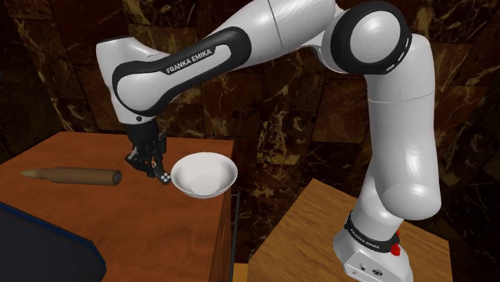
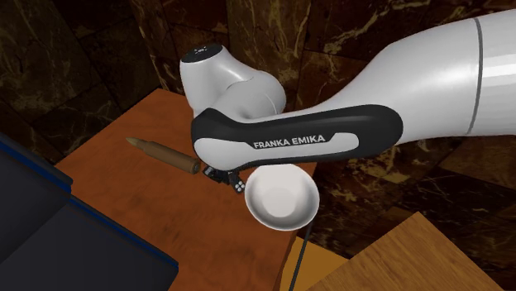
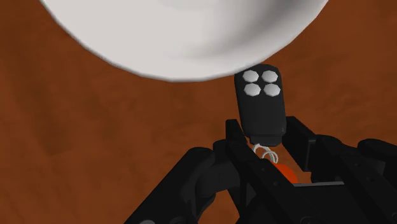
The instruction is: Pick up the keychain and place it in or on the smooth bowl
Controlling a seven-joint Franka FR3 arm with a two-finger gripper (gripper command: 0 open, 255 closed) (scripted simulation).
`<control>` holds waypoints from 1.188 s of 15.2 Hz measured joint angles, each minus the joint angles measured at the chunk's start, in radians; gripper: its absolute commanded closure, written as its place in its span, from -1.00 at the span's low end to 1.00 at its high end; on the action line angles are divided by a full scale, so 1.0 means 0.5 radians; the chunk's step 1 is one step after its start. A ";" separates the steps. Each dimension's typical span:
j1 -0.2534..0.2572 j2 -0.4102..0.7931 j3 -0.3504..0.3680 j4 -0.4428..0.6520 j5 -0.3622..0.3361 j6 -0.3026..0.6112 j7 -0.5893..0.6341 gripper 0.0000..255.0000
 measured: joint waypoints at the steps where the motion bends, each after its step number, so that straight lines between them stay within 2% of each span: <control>1: -0.005 -0.013 0.001 0.013 0.006 -0.025 -0.009 1.00; 12: -0.002 -0.074 0.014 0.225 0.034 -0.291 -0.029 1.00; 13: -0.014 -0.113 0.015 0.188 0.047 -0.291 -0.039 1.00; 18: -0.125 -0.521 0.010 -0.318 0.186 -0.165 -0.161 1.00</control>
